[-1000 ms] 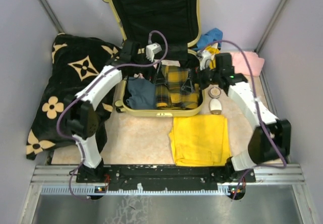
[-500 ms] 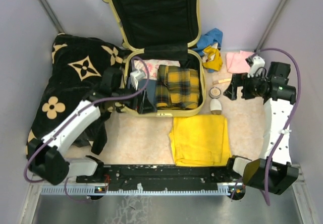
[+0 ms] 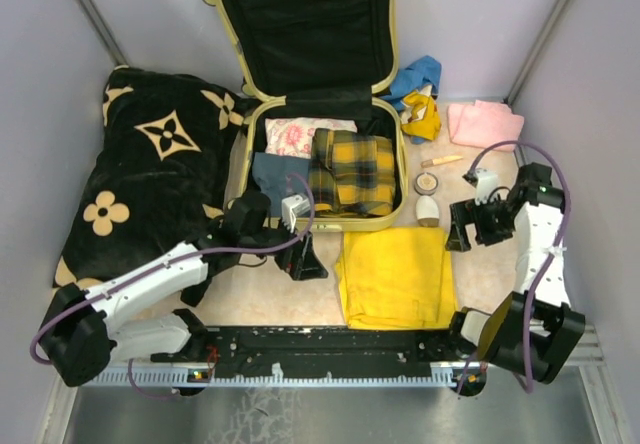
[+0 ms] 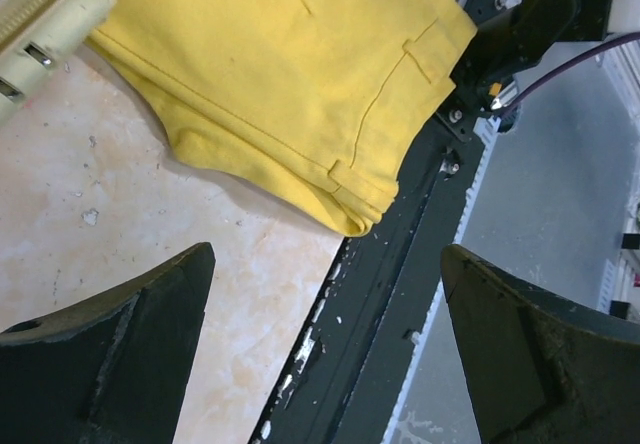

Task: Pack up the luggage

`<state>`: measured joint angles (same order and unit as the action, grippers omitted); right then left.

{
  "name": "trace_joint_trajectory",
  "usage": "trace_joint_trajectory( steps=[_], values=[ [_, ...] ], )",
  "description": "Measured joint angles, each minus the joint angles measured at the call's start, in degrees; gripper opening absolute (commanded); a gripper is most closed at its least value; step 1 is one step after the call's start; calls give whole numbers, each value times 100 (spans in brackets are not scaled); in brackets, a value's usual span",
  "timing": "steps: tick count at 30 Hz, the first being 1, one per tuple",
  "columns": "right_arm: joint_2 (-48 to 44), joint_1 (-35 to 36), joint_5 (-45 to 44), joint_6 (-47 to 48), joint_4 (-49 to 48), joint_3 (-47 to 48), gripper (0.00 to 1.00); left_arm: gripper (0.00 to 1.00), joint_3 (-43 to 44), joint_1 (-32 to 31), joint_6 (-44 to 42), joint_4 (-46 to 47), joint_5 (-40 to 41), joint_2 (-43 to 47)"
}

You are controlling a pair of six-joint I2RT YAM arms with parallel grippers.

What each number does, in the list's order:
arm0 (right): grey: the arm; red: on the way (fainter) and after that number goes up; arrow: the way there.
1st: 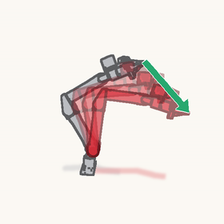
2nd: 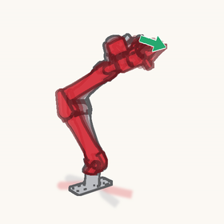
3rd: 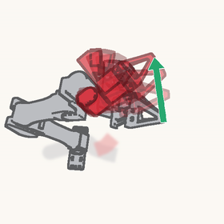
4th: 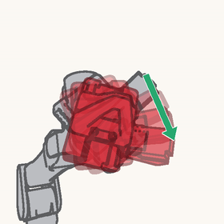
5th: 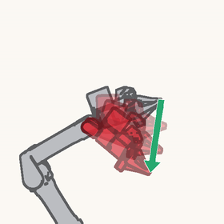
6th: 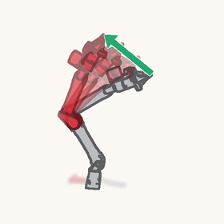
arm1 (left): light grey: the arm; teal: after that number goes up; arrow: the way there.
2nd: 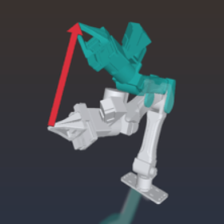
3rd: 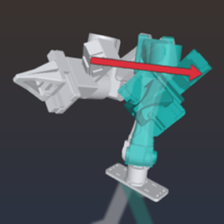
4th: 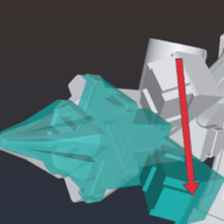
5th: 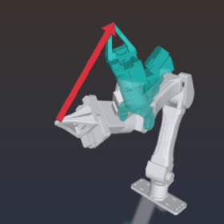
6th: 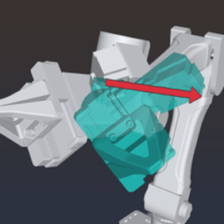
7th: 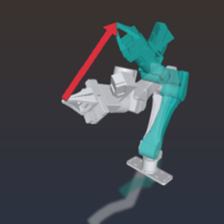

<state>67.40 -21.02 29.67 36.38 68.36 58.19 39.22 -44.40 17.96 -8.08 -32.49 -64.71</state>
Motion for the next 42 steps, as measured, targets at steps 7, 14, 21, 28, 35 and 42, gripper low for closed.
trace_joint_trajectory(
  steps=[7, 14, 21, 28, 35, 42],
  values=[
    [931, 28, -127, 680, -476, -308, 89, 100, -260, -188, -592, 533, 240, -59],
    [1902, 350, 153, 1213, -1012, -278, 84, 100, -260, -197, -1381, 879, 192, -105],
    [2809, 791, 319, 1318, -1515, -15, 72, 100, -260, -212, -1827, 824, 179, -116],
    [3147, 789, 601, 1775, -1462, 101, 31, 100, -258, -212, -2149, 739, 225, -105],
    [2511, 767, 837, 2782, -1257, -240, 0, 100, -79, -212, -2317, 584, 323, -175],
    [973, 776, 1097, 3851, -964, -813, 0, 100, 157, -212, -2601, 505, 363, -197]
  ],
)
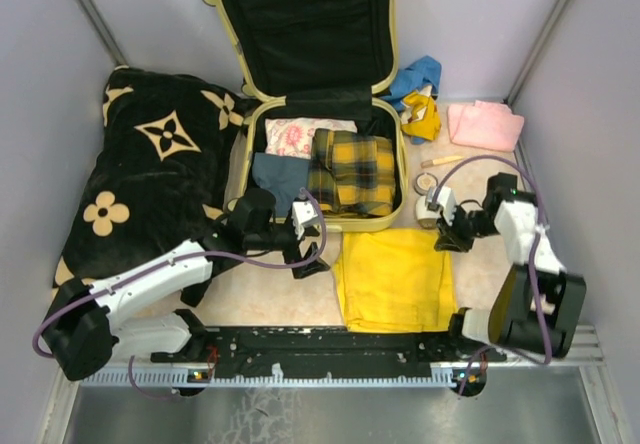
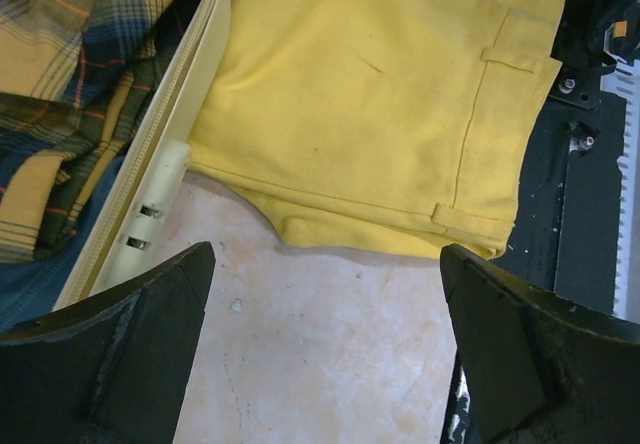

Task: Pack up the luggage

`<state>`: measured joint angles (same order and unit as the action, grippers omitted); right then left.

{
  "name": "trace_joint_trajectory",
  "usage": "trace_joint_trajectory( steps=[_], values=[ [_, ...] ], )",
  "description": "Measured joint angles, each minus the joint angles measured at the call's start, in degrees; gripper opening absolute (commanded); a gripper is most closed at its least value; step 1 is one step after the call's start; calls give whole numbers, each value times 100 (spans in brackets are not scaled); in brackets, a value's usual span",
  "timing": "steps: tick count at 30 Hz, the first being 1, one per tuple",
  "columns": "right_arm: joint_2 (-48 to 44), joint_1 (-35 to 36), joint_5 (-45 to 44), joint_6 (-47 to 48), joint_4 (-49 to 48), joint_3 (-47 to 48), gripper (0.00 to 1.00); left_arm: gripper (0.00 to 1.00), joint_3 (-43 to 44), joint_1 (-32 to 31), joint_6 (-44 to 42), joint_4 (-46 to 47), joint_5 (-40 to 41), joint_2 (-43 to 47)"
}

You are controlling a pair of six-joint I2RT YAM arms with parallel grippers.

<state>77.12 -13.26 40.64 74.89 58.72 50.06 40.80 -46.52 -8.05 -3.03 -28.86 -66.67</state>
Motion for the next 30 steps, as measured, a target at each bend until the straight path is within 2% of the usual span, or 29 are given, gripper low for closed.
trace_joint_trajectory(
  steps=[6, 11, 20, 30],
  values=[
    [-1838, 4, 170, 1156, 407, -662, 0, 100, 166, 0, -382, -50, 44, -61],
    [-2758, 11, 365, 2275, 1097, -734, 0, 100, 350, 0, -765, -74, 68, -243],
    [-3764, 13, 745, 3842, 2116, -730, 0, 100, 614, 0, -1683, -37, 79, -702],
    [-4297, 13, 1191, 4240, 2597, -581, 0, 100, 732, 9, -2529, -35, -304, -1086]
  ],
)
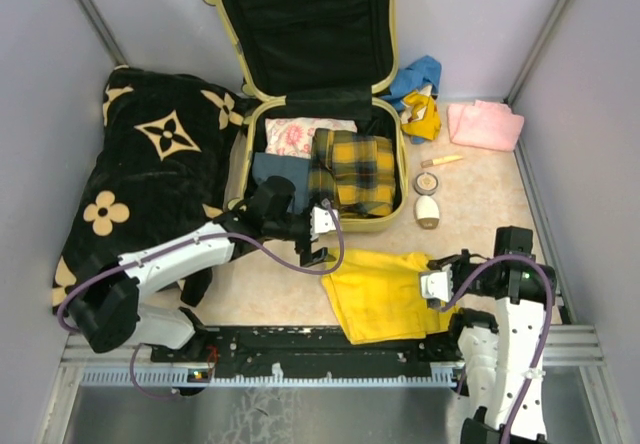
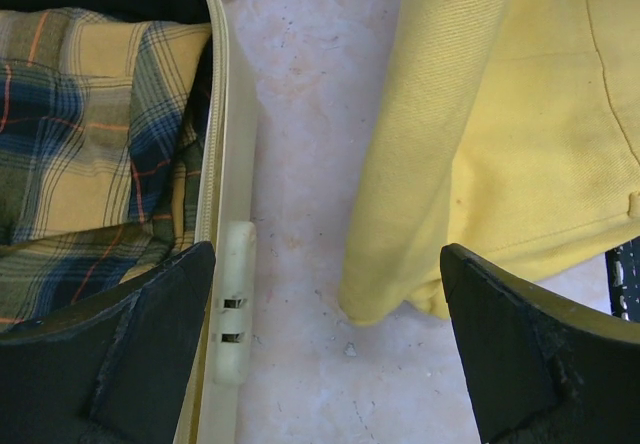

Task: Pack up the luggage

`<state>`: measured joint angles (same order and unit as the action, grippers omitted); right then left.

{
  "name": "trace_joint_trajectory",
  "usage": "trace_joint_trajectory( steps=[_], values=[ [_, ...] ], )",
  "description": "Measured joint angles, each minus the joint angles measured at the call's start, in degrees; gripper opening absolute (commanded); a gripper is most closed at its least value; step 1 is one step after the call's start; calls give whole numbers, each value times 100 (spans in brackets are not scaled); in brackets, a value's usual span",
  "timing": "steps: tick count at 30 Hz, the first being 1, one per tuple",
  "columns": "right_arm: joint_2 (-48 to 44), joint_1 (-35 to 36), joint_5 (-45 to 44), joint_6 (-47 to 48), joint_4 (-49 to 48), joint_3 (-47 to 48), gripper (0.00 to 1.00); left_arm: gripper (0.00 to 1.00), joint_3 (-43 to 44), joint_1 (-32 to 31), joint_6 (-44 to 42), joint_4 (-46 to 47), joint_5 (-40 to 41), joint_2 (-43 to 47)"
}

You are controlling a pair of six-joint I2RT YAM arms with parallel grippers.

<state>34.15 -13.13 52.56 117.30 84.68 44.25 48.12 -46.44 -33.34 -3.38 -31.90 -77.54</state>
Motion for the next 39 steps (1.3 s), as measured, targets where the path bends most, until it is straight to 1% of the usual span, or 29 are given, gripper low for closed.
trace_joint_trajectory(
  steps=[3, 7, 11, 15, 19, 21, 26, 28, 29, 30, 31, 32, 35, 37, 39],
  values=[
    [-131, 2, 157, 20, 79, 70, 0, 99, 0, 7, 4, 81, -111, -94],
    [-219, 2, 234, 37, 160, 90, 0, 100, -2, 120, 254, 116, -365, -424],
    [-225, 2, 238, 63, 166, 90, 0, 94, -251, 162, 511, 219, -726, -544],
    [-227, 2, 240, 59, 153, 90, 0, 92, -776, 170, 946, 649, -846, -546],
    [-232, 2, 247, -52, 92, 90, 0, 91, -1266, 170, 1543, 1270, -844, -549],
    [-264, 2, 264, -146, 31, 90, 0, 88, -1456, 170, 1818, 1591, -846, -549],
    [-380, 2, 291, -372, -52, 90, 0, 73, -1788, 138, 2575, 2485, -796, -601],
    [-422, 2, 304, -553, -166, 90, 0, 61, -1919, 90, 2857, 2870, -686, -610],
    [-457, 2, 313, -682, -243, 90, 0, 49, -1989, 46, 3034, 3071, -621, -610],
    [-494, 2, 317, -800, -310, 90, 0, 33, -2022, 11, 3126, 3180, -592, -614],
    [-527, 2, 319, -892, -365, 87, 0, 14, -2039, -35, 3226, 3279, -562, -616],
    [-564, 2, 321, -984, -422, 87, 0, 3, -2041, -66, 3257, 3320, -557, -619],
    [-651, 2, 297, -1381, -616, 87, 0, 1, -1982, -116, 3351, 3239, -570, -605],
    [-673, 2, 295, -1742, -774, 87, 0, 1, -1816, -105, 3318, 2830, -608, -505],
    [-678, 0, 299, -2155, -986, 94, 0, 1, -1578, -85, 3244, 2188, -664, -291]
  ],
)
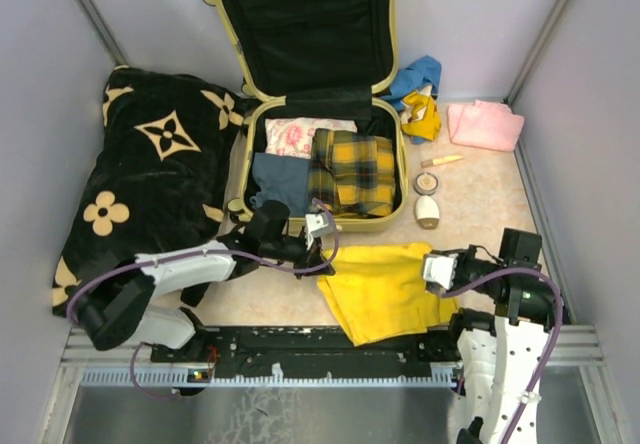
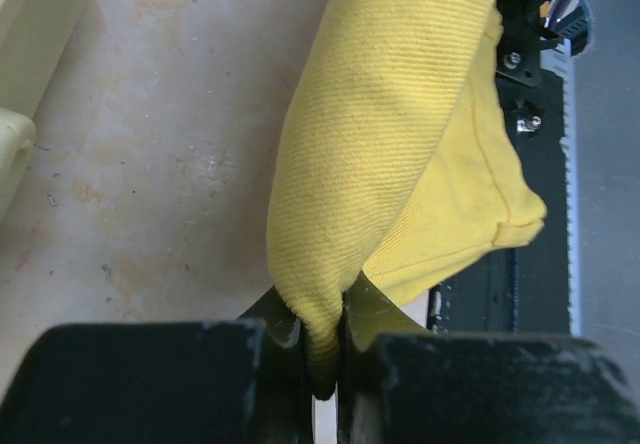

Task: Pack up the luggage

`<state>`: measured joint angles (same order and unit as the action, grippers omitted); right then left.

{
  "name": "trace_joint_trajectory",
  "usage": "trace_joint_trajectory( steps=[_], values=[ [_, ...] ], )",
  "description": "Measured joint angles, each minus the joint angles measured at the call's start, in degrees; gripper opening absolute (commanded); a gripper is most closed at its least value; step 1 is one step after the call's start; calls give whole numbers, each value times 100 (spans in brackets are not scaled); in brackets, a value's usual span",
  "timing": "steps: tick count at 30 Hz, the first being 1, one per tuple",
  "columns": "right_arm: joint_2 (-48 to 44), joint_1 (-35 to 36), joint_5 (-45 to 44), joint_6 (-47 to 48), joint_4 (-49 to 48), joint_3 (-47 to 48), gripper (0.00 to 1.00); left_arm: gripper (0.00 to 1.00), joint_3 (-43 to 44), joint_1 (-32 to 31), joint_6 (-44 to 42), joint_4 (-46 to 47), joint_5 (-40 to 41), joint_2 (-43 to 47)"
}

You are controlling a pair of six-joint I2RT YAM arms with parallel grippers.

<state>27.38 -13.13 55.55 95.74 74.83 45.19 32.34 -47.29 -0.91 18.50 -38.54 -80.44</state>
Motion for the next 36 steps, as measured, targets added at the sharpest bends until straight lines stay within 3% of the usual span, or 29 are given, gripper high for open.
trace_joint_trajectory(
  steps=[8, 16, 25, 31, 36],
  values=[
    [-37, 2, 461, -1694, -887, 120, 0, 1, 1040, 387, -551, -2708, -160, 1161],
    [142, 404, 1349, -4293, -2682, 0, 0, 1, 1856, 1307, -1405, -4234, -470, 1681],
    [1320, 3143, -699, -6356, -4513, -4, 0, 1, 2470, 2028, -2031, -5698, 190, 1808],
    [2184, 3405, -1368, -7272, -5285, 376, 0, 1, 3224, 2450, -2551, -6249, 579, 1670],
    [3097, 3432, -1945, -7707, -5960, 909, 0, 1, 3989, 2824, -2846, -6151, 776, 874]
  ],
)
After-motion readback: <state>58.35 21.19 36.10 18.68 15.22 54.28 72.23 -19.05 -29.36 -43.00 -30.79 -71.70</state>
